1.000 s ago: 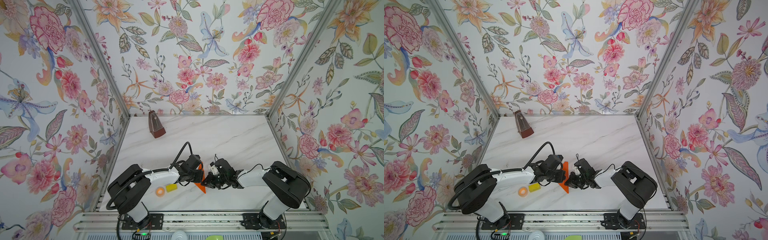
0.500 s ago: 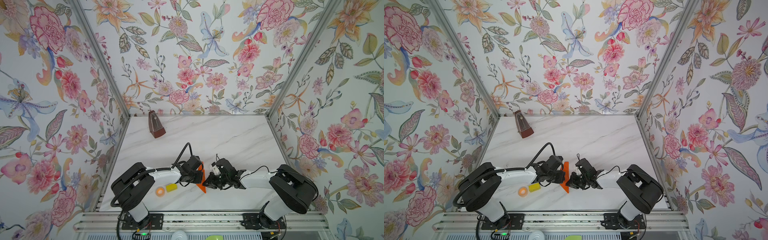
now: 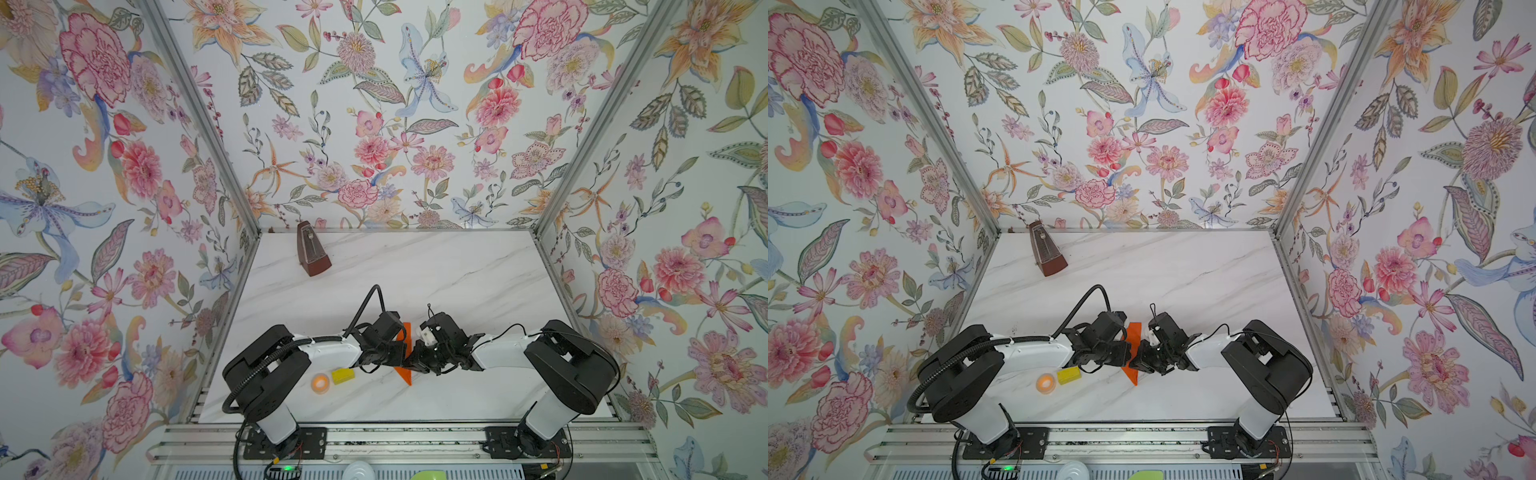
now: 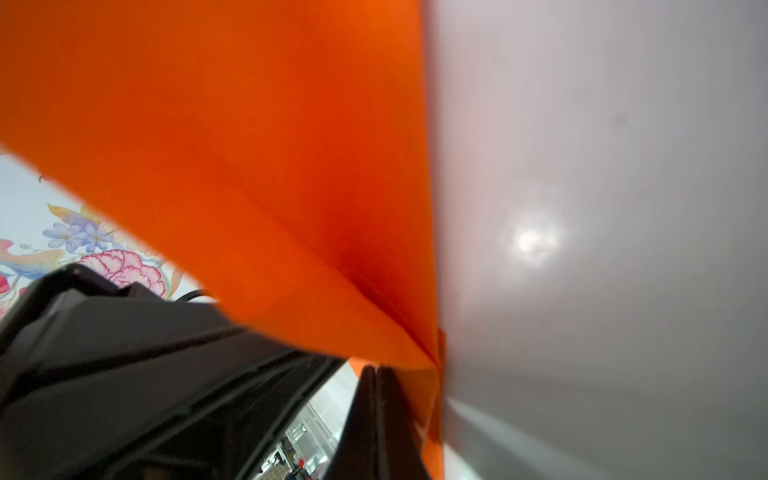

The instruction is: Fold a paper plane with a square sheet of paper (fold left side to right side)

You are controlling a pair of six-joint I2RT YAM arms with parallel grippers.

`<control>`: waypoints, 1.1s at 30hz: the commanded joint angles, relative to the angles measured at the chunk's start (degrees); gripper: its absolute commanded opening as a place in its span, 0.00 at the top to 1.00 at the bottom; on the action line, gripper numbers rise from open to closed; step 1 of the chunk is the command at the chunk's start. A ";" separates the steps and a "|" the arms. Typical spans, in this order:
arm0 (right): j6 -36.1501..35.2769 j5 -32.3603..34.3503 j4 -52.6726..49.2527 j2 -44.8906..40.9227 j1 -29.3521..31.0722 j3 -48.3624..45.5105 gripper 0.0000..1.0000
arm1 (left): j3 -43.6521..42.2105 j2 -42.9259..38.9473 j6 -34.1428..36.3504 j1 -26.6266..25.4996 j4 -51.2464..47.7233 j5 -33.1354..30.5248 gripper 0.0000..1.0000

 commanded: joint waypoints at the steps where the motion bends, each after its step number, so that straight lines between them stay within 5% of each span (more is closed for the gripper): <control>1: -0.02 2.48 -5.65 1.43 0.98 -4.70 1.00 | -3.48 3.61 -0.93 0.25 -5.93 -3.10 1.00; 23: 6.00 4.85 -4.67 -7.81 7.13 -15.63 1.00 | -5.44 4.04 -2.19 0.71 -4.44 -3.37 1.00; 33: 4.91 8.79 -12.75 -21.25 6.40 -7.30 1.00 | -5.49 3.33 -3.65 0.74 -3.21 -3.10 1.00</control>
